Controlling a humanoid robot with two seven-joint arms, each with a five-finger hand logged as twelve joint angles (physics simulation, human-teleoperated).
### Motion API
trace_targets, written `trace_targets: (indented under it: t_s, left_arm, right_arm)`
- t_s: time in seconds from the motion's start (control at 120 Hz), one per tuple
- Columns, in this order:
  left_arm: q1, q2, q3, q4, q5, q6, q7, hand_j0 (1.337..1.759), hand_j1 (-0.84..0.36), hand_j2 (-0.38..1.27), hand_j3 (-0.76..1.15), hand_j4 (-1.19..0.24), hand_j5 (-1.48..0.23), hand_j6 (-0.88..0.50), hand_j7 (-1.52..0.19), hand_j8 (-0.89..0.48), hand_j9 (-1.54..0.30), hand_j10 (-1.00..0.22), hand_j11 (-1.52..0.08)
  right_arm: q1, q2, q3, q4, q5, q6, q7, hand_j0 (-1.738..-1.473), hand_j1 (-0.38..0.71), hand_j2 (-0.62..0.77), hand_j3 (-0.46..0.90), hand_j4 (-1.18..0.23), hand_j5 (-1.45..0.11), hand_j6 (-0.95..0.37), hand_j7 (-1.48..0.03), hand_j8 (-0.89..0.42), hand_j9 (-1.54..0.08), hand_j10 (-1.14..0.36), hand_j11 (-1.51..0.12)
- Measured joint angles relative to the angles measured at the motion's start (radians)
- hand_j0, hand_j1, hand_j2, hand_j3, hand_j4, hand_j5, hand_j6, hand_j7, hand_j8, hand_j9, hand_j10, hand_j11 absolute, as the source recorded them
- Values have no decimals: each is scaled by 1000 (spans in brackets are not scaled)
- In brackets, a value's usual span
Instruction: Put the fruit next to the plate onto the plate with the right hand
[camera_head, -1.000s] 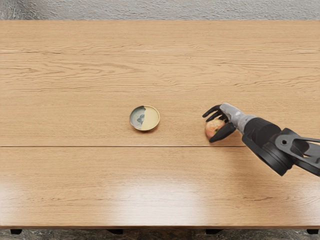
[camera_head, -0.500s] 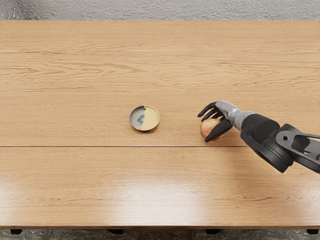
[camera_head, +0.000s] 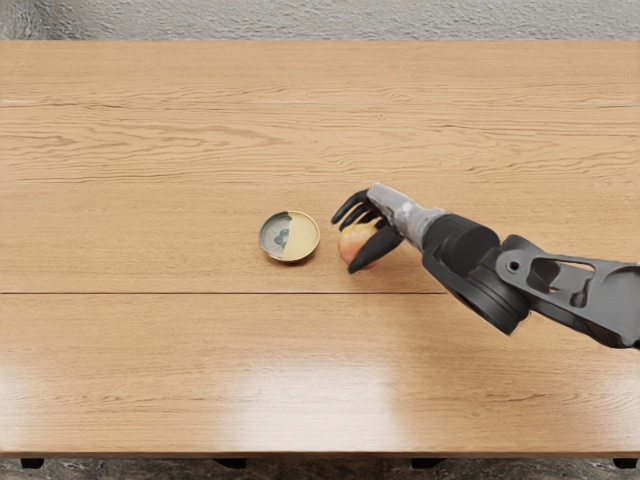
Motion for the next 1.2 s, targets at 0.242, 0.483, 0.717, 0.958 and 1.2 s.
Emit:
trace_targets:
  t_s: [0.242,0.483,0.717,0.958,1.2]
  left_arm:
    - [0,0,0,0,0,0,0,1658,341,1,0,-7,-9,-7,-9,-7,-9,-7,-9]
    - [0,0,0,1,0,0,0,1658,341,1,0,-7,-9,-7,-9,-7,-9,-7,-9]
    - [0,0,0,0,0,0,0,1658,341,1,0,-7,-9,-7,-9,-7,-9,-7,-9]
    - [0,0,0,0,0,0,0,1658,341,1,0,-7,-9,-7,-9,-7,-9,-7,-9]
    - [0,0,0,1,0,0,0,1658,341,1,0,-7,-9,-7,-9,-7,-9,-7,-9]
  right_arm:
    - [26,126,3,-139,0,-14,0,-1657,211,262,0,-604,-790,-506,-787,-375,-792,-404,-800]
    - [52,244,3,-301,-1,-15,0,-1657,203,232,0,-601,-787,-505,-783,-375,-788,-401,-797]
    - [82,340,3,-400,-3,-14,0,-1656,213,254,0,-603,-776,-522,-779,-379,-782,-424,-790]
    - [99,411,3,-464,-2,-14,0,-1657,223,267,0,-591,-768,-524,-768,-371,-777,-425,-771]
    - [107,431,3,-484,-3,-42,0,-1658,49,126,0,-382,-497,-359,-497,-277,-502,-307,-496]
